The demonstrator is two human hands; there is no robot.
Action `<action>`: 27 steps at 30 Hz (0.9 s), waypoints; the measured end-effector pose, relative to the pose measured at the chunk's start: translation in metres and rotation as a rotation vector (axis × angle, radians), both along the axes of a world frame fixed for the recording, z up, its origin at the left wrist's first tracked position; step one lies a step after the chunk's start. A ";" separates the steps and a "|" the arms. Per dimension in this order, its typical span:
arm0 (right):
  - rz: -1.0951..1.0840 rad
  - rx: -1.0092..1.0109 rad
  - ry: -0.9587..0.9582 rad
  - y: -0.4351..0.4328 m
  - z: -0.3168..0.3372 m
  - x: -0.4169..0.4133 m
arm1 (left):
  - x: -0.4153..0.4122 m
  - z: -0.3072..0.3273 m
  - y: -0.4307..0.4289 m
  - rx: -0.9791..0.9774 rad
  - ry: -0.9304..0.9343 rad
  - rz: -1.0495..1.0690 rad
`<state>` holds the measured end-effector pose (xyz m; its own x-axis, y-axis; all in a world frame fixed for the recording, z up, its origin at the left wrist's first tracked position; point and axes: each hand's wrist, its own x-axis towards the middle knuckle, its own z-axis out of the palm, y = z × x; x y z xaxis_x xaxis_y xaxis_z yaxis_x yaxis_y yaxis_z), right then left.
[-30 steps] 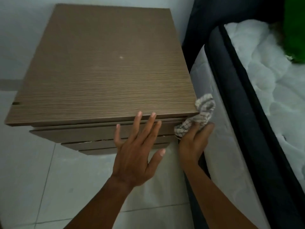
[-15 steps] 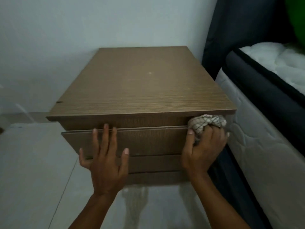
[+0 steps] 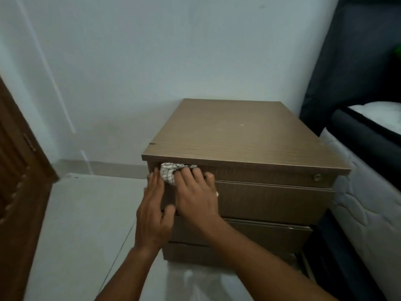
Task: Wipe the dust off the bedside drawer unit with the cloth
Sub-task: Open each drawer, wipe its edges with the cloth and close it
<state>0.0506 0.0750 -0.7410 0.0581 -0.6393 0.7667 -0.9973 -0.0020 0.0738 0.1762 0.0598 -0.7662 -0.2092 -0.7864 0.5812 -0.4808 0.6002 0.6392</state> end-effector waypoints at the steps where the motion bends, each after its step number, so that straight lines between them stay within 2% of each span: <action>1: 0.031 0.031 0.020 -0.007 0.004 0.011 | 0.004 0.000 -0.002 0.019 0.054 0.039; 4: 0.121 0.143 0.029 -0.023 0.015 0.039 | 0.014 0.005 0.000 0.142 0.206 0.173; 8: 0.278 0.292 -0.134 -0.028 0.028 0.045 | 0.022 0.011 -0.007 0.310 0.537 0.241; 10: 0.371 0.318 -0.228 -0.017 0.036 0.028 | 0.025 0.011 -0.012 0.347 0.607 0.254; 12: 0.428 0.300 -0.348 0.007 0.036 0.003 | 0.019 0.012 -0.007 0.320 0.484 0.284; 15: 0.380 0.201 -0.583 0.053 0.020 -0.034 | -0.001 0.019 0.008 0.200 0.331 0.324; 19: 0.356 0.017 -1.202 0.093 0.014 -0.073 | -0.020 0.014 0.003 0.051 0.183 0.325; 21: 0.363 -0.141 -1.393 0.101 0.019 -0.087 | -0.023 0.008 -0.005 -0.020 0.139 0.329; 24: 0.435 -0.300 -1.483 0.106 0.024 -0.087 | -0.020 -0.004 -0.019 -0.134 0.102 0.314; 25: 0.447 -0.327 -1.445 0.105 0.023 -0.081 | -0.019 -0.007 -0.022 -0.167 0.101 0.303; 27: 0.404 -0.367 -1.226 0.098 0.015 -0.067 | -0.015 -0.011 -0.025 -0.219 0.107 0.287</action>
